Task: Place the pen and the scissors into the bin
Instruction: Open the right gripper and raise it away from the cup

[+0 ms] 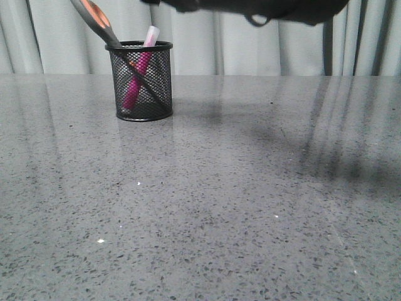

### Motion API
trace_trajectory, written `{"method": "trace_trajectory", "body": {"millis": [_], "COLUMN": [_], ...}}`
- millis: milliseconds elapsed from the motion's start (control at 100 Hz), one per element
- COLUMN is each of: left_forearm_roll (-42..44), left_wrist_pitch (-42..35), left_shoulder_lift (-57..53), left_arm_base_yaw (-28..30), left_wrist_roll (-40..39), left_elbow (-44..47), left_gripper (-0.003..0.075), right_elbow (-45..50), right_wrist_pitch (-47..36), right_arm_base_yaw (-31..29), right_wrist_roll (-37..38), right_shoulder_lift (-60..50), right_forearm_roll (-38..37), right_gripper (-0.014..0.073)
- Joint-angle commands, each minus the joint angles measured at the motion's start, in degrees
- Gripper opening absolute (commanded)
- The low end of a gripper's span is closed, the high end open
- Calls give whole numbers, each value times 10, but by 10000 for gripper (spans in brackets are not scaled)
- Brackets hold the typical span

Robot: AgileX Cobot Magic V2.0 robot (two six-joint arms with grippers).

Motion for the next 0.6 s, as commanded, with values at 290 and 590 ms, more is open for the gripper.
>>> {"method": "trace_trajectory", "body": {"millis": [290, 590], "left_forearm_roll": [-25, -25], "left_wrist_pitch": [-41, -62], "left_shoulder_lift": [2, 2], "left_arm_base_yaw": [-1, -1], "left_wrist_roll": [-3, -13], "left_elbow": [-14, -11], "left_gripper": [-22, -22], "right_elbow": [-15, -9], "right_wrist_pitch": [122, 321], "right_arm_base_yaw": [-39, -138], "right_wrist_roll": [-2, -2], "right_shoulder_lift": [-173, -315], "right_forearm_roll": [-2, -9], "right_gripper": [75, -66]}}
